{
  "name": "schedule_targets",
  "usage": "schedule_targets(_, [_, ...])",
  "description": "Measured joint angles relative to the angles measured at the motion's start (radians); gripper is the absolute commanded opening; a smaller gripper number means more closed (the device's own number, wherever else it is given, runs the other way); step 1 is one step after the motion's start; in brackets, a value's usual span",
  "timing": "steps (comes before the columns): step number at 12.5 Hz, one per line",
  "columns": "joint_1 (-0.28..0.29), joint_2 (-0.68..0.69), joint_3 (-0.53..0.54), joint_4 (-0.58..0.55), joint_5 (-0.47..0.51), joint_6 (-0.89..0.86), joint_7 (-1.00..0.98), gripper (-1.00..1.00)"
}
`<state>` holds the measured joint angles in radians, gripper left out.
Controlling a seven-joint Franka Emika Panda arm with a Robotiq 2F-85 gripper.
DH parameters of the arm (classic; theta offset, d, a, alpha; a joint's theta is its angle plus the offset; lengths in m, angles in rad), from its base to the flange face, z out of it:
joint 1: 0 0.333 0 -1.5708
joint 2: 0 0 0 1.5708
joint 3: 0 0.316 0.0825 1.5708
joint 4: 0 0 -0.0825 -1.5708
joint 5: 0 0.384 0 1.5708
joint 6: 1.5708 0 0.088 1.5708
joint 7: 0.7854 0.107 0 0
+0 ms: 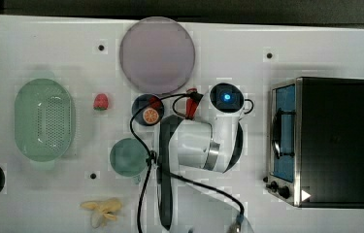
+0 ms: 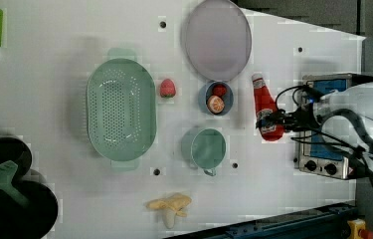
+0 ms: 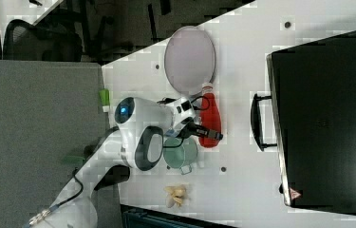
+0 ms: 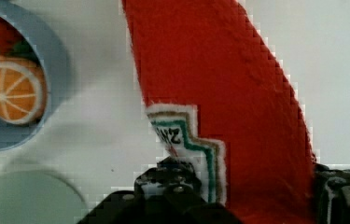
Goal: Pick ketchup from plate and place it on table.
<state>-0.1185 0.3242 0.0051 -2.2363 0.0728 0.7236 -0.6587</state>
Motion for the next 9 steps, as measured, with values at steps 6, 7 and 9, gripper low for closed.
schedule_targets(6, [-0.009, -0.002, 0.006, -0.014, 0.003, 0.055, 0.001, 1.0])
schedule_targets(7, [-0.009, -0.023, 0.009, -0.002, -0.002, 0.023, 0.001, 1.0])
schedule_targets(9, [-0.002, -0.09, 0.01, 0.021, -0.007, -0.033, 0.018, 1.0])
